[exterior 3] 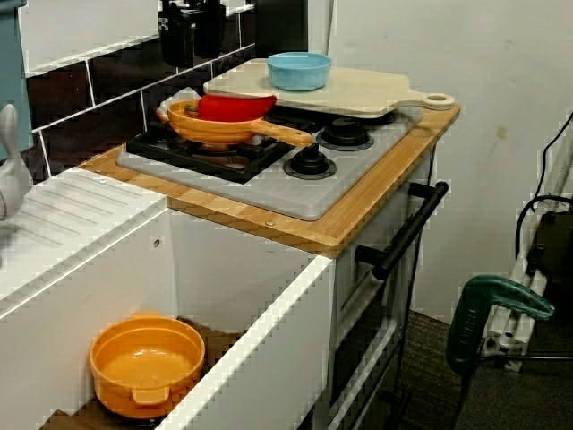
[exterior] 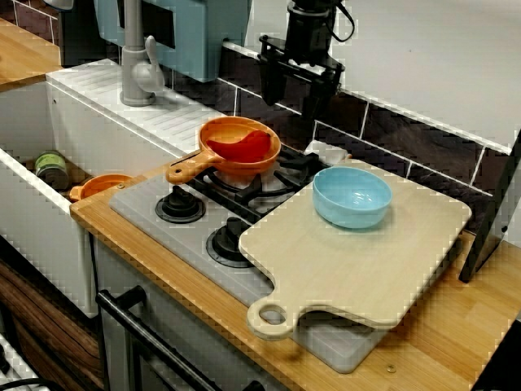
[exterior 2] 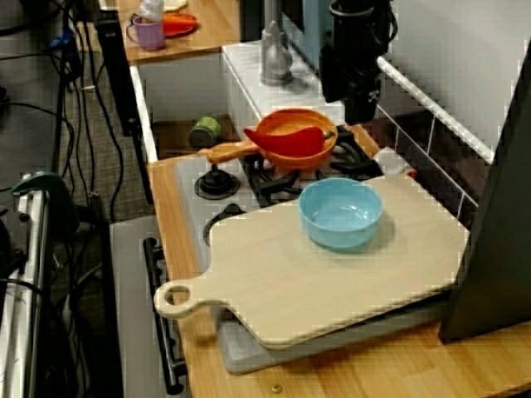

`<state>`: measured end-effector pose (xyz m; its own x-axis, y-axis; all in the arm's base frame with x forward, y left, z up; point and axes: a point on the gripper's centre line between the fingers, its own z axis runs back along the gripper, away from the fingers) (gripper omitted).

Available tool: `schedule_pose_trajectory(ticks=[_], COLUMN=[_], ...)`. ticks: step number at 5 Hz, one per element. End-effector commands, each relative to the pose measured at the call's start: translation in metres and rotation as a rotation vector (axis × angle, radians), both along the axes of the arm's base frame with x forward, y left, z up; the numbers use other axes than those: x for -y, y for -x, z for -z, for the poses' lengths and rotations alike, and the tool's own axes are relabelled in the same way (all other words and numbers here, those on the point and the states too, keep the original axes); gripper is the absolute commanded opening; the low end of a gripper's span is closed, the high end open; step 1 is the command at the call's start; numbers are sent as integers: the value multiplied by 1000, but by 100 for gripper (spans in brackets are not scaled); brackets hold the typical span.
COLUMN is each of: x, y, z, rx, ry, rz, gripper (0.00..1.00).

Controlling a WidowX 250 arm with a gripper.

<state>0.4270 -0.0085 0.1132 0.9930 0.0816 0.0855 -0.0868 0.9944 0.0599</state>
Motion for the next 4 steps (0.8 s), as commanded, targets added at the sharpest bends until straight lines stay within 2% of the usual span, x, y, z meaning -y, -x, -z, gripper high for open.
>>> schedule_pose_trajectory(ticks=[1,3,4], x=[-23,-33,-31], y=[3,22,25], z=[-30,-22,-20], rx=[76,129,133], ry=[14,41,36], rz=[17,21,23], gripper=[100,100,100])
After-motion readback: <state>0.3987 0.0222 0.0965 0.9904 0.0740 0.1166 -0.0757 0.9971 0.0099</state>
